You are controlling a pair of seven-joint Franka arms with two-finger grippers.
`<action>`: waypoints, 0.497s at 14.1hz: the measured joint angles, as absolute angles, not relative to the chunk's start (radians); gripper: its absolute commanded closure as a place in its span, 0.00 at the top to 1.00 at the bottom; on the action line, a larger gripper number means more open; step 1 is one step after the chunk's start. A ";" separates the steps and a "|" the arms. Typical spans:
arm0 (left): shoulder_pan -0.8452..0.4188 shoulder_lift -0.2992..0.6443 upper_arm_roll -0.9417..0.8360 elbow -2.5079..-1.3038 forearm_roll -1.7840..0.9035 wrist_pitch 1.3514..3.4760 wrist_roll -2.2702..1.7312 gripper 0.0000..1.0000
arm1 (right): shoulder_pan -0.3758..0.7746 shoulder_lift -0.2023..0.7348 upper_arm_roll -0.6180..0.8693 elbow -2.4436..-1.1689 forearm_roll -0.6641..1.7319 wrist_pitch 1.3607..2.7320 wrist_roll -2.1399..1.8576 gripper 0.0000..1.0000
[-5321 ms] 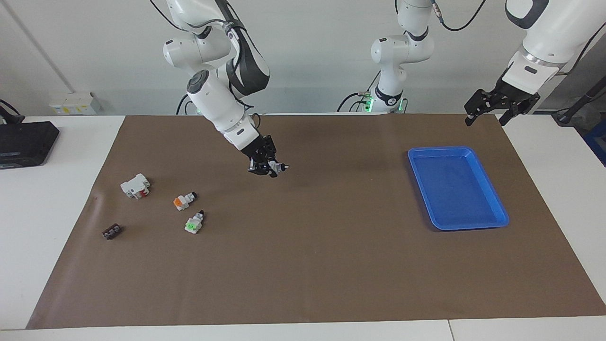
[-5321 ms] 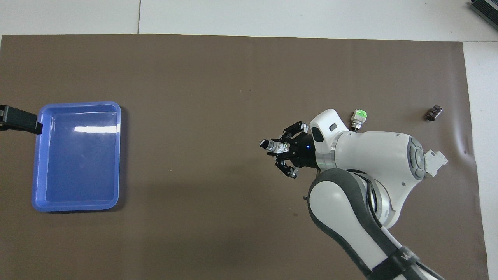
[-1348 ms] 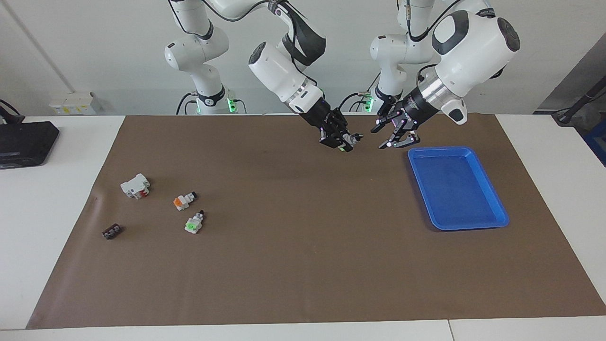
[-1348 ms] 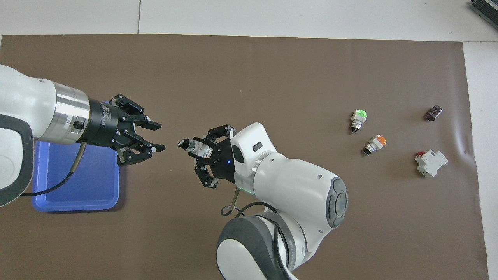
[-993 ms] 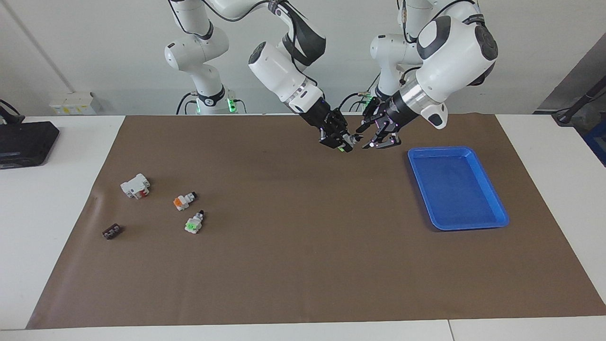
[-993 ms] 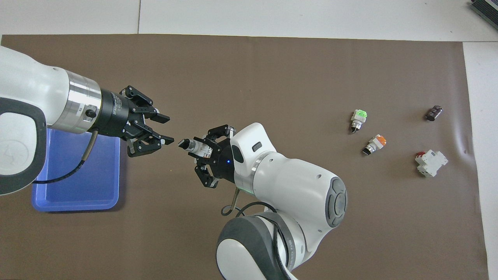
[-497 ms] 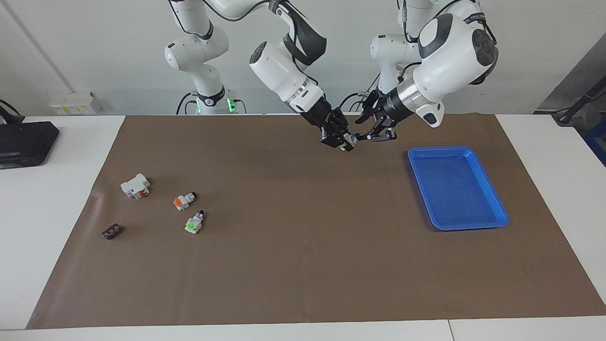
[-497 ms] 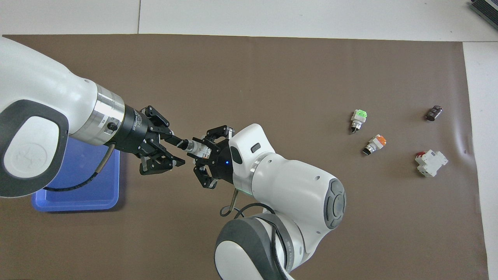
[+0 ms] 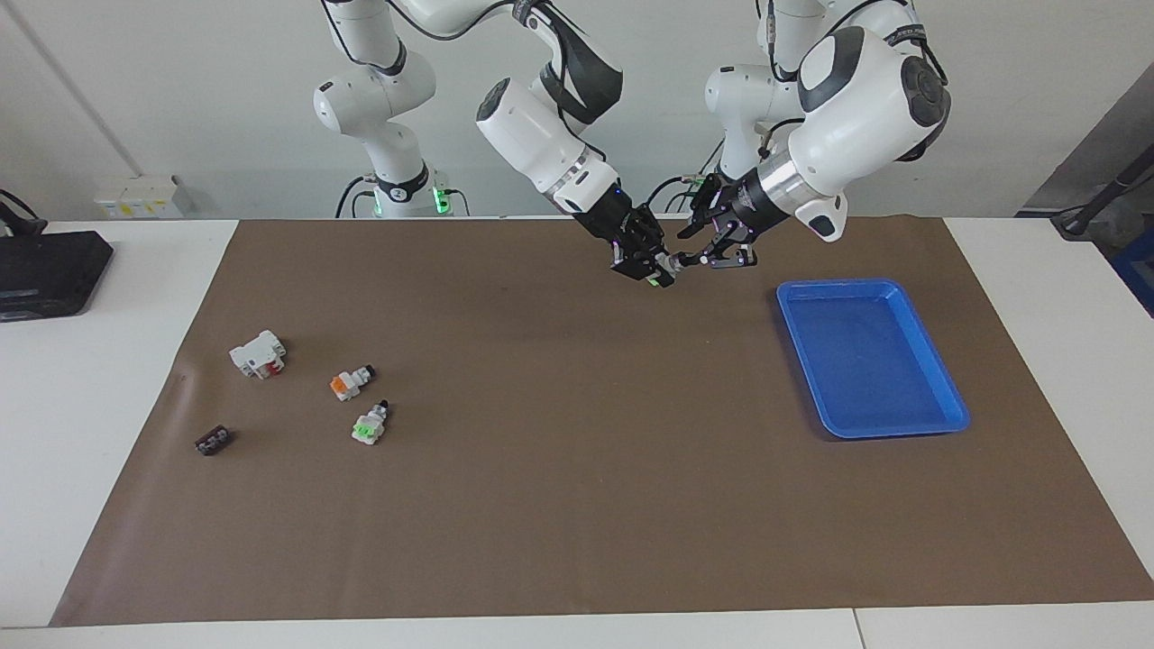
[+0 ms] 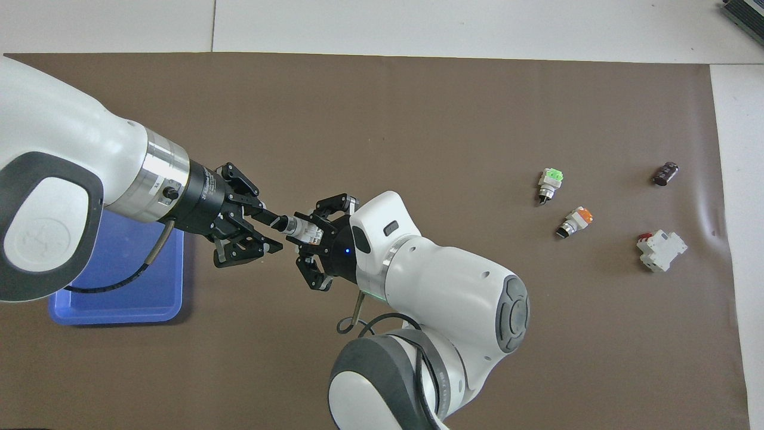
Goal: Turn and place switch with both arms
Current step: 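Close the left gripper on the green switch held by the right gripper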
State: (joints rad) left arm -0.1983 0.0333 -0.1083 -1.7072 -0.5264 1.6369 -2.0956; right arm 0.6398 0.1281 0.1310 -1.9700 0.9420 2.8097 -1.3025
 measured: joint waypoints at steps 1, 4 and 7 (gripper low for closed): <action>-0.199 0.034 -0.108 -1.707 -0.526 1.637 -2.113 0.41 | 0.640 0.128 0.131 -1.971 0.942 2.810 -1.303 0.00; -0.201 0.034 -0.108 -1.707 -0.526 1.639 -2.171 0.39 | 0.640 0.128 0.131 -1.971 0.942 2.810 -1.303 0.00; -0.201 0.034 -0.108 -1.707 -0.523 1.648 -2.209 0.24 | 0.640 0.128 0.131 -1.971 0.942 2.810 -1.303 0.00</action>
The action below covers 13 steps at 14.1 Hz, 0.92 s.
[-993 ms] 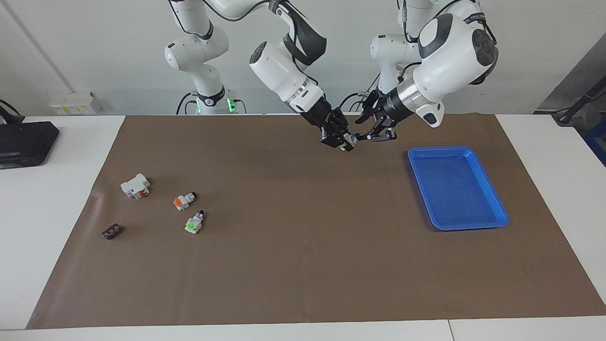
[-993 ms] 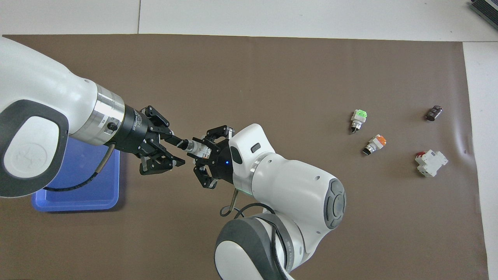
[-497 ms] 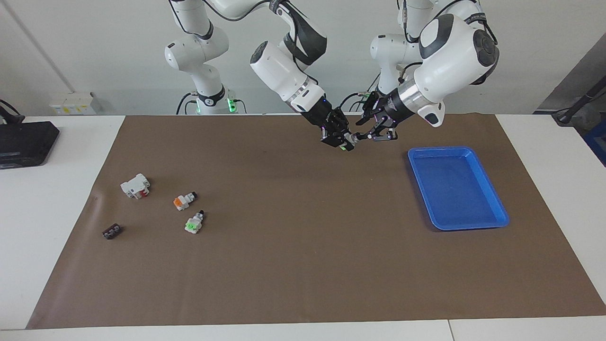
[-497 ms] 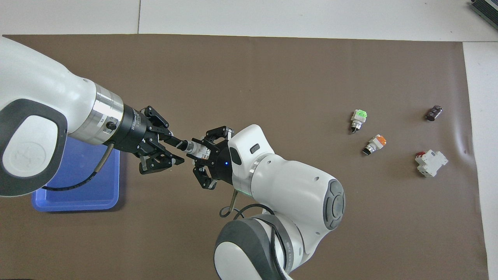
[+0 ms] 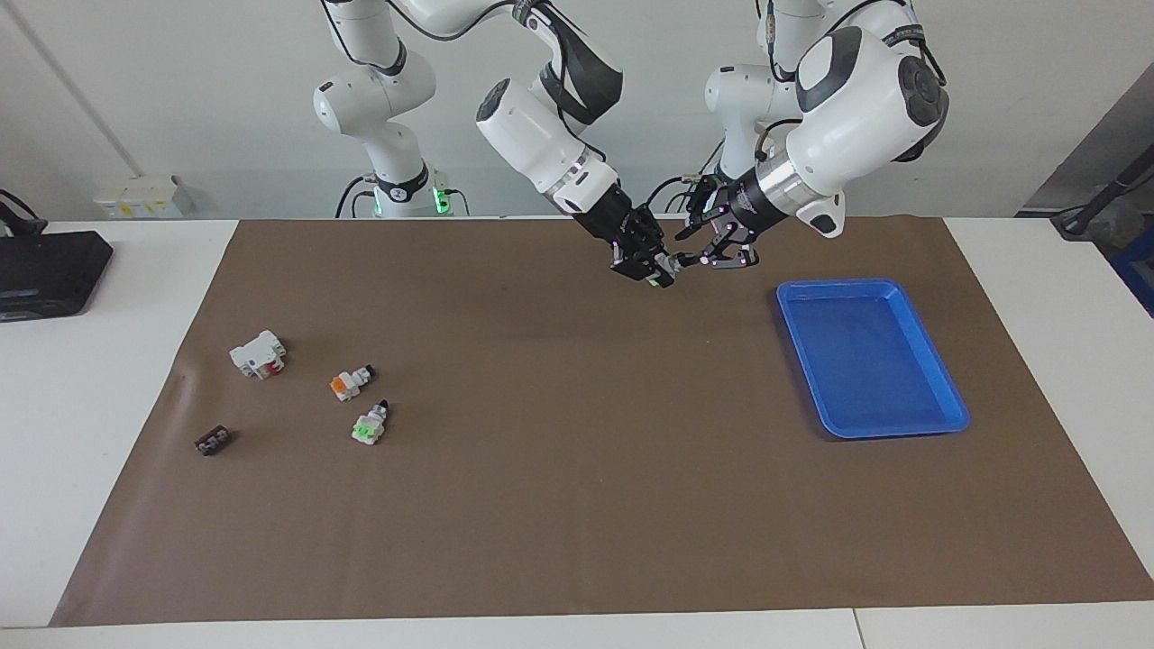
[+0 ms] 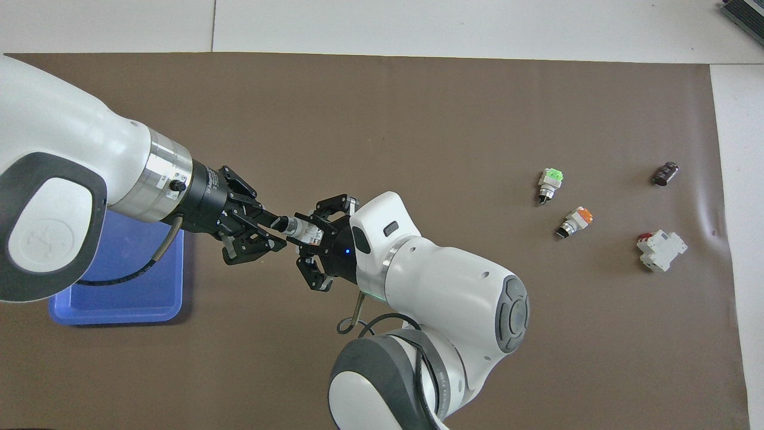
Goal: Turn and place switch with both arms
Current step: 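Close the left gripper on the green switch held by the right gripper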
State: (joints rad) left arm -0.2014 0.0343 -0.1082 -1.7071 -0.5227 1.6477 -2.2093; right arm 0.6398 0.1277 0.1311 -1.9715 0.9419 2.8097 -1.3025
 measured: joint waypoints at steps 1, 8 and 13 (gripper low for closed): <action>-0.201 0.035 -0.107 -1.707 -0.522 1.653 -2.217 0.17 | 0.640 0.127 0.131 -1.972 0.942 2.810 -1.303 0.00; -0.201 0.040 -0.102 -1.708 -0.518 1.665 -2.229 0.00 | 0.641 0.125 0.132 -1.975 0.942 2.809 -1.303 0.00; -0.204 0.040 -0.104 -1.708 -0.515 1.680 -2.167 0.00 | 0.639 0.124 0.129 -1.975 0.942 2.809 -1.303 0.00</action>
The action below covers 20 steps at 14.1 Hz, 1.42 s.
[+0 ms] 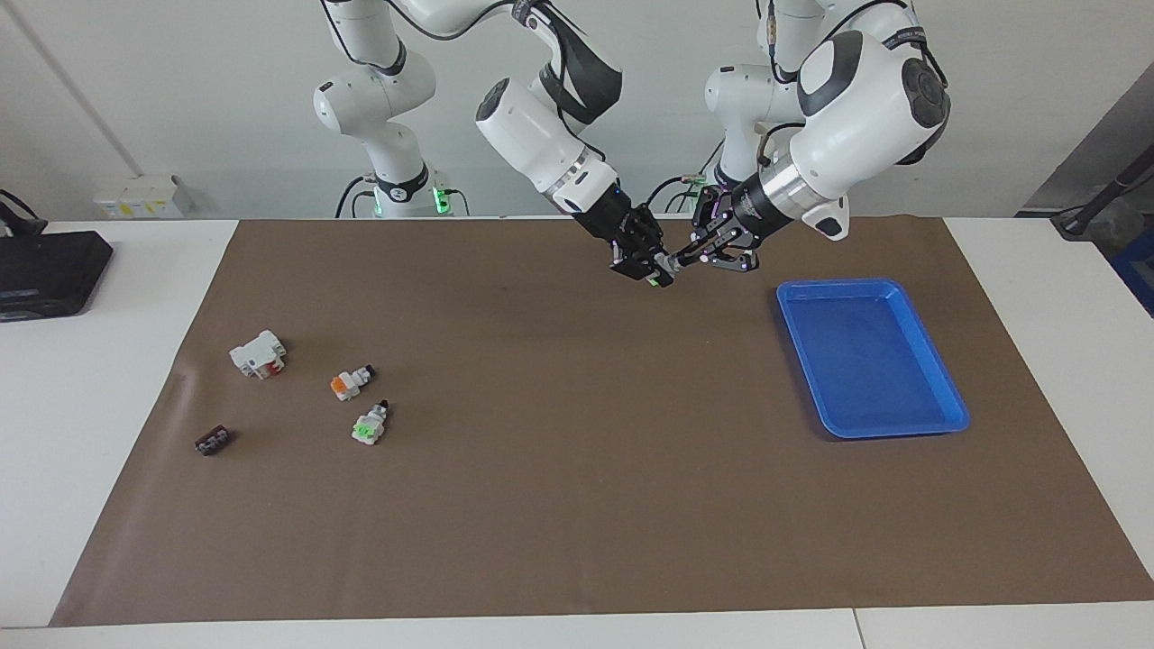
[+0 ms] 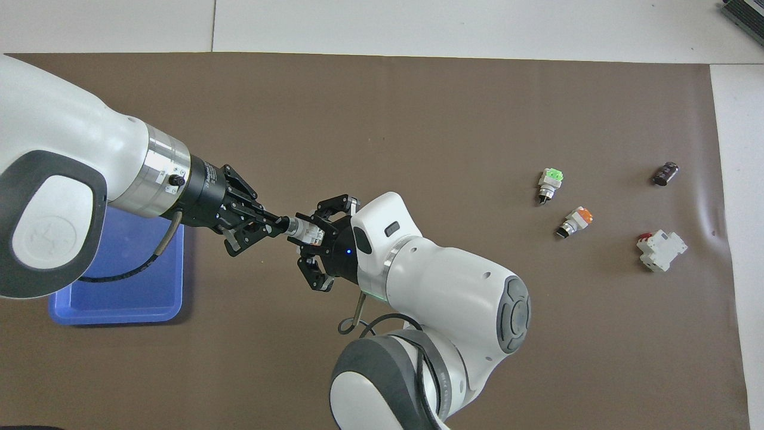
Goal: Turn and place switch with both arms
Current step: 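Close the left gripper on the green switch held by the right gripper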
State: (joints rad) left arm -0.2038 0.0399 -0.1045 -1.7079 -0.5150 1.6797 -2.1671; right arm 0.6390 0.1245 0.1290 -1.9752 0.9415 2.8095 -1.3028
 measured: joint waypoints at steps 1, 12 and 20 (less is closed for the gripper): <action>-0.205 0.040 -0.105 -1.708 -0.514 1.686 -2.130 0.00 | 0.639 0.124 0.128 -1.975 0.942 2.810 -1.303 0.00; -0.255 0.040 -0.104 -1.713 -0.482 1.789 -1.459 0.00 | 0.628 0.106 0.112 -1.995 0.941 2.811 -1.303 0.00; -0.261 0.040 -0.105 -1.718 -0.482 1.807 -0.911 0.00 | 0.629 0.101 0.113 -2.005 0.942 2.811 -1.303 0.00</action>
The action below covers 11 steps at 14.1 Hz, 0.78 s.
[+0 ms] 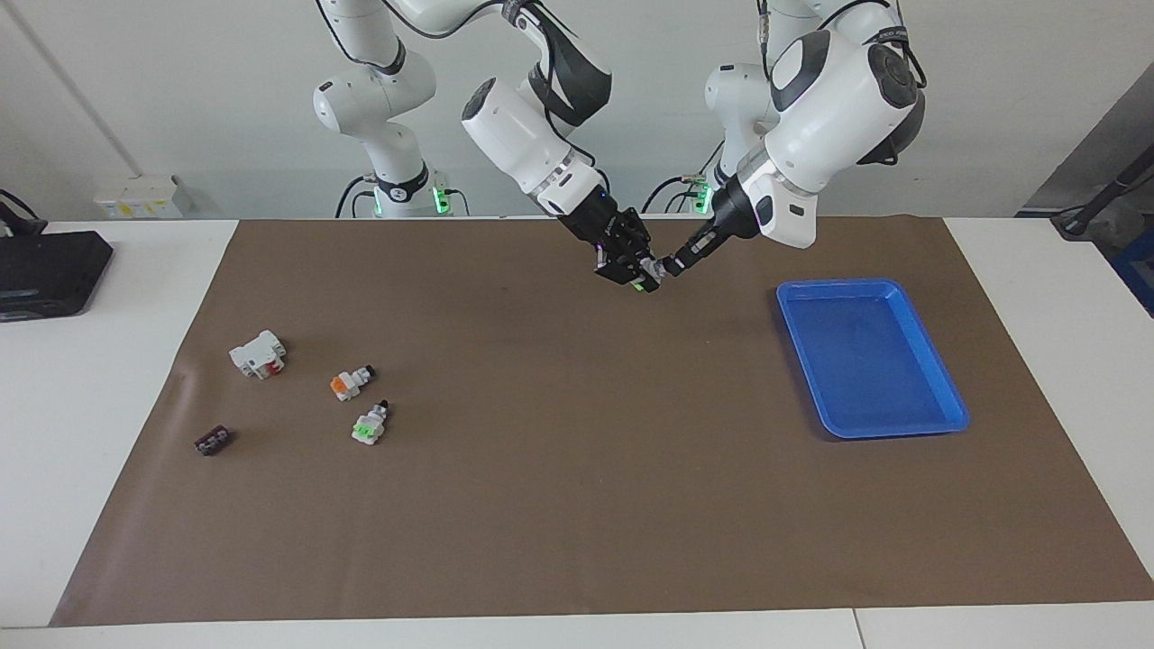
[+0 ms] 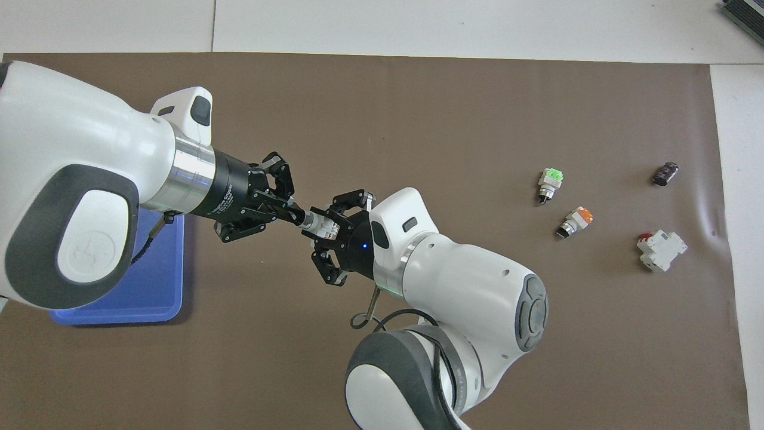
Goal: Turn and place switch with both arms
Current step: 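Close the left gripper on the green switch held by the right gripper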
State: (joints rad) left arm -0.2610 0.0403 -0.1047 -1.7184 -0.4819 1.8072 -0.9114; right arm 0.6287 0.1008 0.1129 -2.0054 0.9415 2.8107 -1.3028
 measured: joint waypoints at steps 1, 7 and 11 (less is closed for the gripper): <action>-0.261 0.040 -0.105 -1.722 -0.482 1.808 -0.850 0.00 | 0.630 0.101 0.113 -2.008 0.942 2.811 -1.303 0.00; -0.263 0.036 -0.101 -1.740 -0.491 1.800 -0.502 0.00 | 0.634 0.100 0.118 -2.021 0.942 2.811 -1.303 0.00; -0.263 0.035 -0.096 -1.740 -0.494 1.780 -0.442 0.00 | 0.636 0.097 0.123 -2.026 0.942 2.810 -1.303 0.00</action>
State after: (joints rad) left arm -0.2632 0.0349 -0.0961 -1.7403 -0.4937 1.7797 -0.4423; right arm 0.6361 0.0971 0.1229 -2.0263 0.9415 2.8104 -1.3028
